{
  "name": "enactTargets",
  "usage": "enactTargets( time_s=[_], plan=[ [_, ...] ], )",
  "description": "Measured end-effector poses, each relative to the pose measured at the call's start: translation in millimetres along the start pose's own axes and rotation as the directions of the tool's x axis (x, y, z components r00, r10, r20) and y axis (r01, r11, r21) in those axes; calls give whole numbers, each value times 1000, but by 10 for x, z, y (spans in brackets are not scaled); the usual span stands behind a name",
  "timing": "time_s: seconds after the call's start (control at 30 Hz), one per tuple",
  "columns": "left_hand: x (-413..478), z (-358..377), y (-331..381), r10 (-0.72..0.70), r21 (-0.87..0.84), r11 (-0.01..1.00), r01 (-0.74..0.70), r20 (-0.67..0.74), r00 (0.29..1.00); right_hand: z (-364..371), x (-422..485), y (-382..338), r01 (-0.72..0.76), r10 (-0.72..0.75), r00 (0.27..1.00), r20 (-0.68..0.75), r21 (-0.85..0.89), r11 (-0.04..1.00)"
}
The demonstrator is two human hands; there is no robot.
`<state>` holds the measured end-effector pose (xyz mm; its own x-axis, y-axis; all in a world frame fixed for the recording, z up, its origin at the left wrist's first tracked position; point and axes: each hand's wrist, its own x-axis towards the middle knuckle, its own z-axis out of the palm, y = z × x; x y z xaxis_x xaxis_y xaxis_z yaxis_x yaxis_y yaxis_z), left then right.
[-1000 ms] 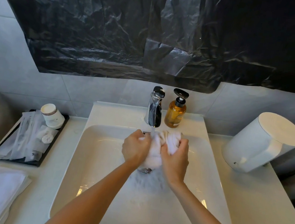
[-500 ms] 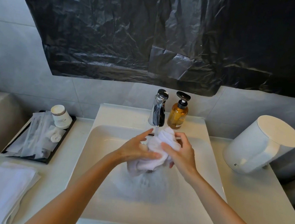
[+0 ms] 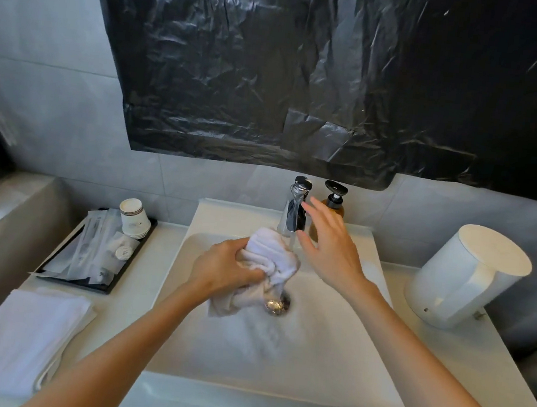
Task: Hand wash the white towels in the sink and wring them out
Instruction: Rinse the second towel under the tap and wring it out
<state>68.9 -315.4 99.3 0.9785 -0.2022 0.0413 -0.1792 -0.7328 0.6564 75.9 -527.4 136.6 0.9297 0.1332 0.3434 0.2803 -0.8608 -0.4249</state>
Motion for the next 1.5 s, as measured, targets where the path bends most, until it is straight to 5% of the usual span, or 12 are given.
enactTargets(
  time_s=[0.13,0.3,0.5,0.57,0.63,0.7,0.87,1.07,1.17,1.3,1.5],
  plan=[
    [-97,-201,-53,-12,13,1000,13,-86,996,7,355,-99,70,-22,983,184,-259,963],
    [-209,-365,-161,-52,1,999,53,-126,991,31,397,-207,32,-14,997,72,-254,967],
    [-397,-521,-192,-93,-10,996,93,-161,983,131,278,-259,87,-12,978,210,-347,934],
    [-484,-553,-217,-73,19,997,77,-157,985,109,258,-356,75,-21,968,249,-211,975],
    [-563,-564,-262,-63,66,995,74,-162,985,128,135,-563,-48,-13,940,342,169,985],
    [-637,-544,-310,-53,120,990,71,-153,987,250,-68,-786,-266,1,877,481,482,835],
    [-849,-428,-575,-78,199,976,88,-59,995,790,-442,-864,-332,46,867,496,506,796],
    [-1134,-383,-931,-172,131,979,156,115,978,1344,-785,-904,-546,142,781,609,554,628],
    [-1202,-392,-1044,-224,43,974,222,47,973,1508,-882,-869,-573,226,736,638,408,711],
    [-1201,-353,-1090,-350,-10,937,350,44,936,1502,-926,-785,-398,166,717,677,202,895],
    [-1258,-393,-1064,-393,-95,914,394,31,919,1391,-818,-729,-189,69,788,612,133,973]
  ],
)
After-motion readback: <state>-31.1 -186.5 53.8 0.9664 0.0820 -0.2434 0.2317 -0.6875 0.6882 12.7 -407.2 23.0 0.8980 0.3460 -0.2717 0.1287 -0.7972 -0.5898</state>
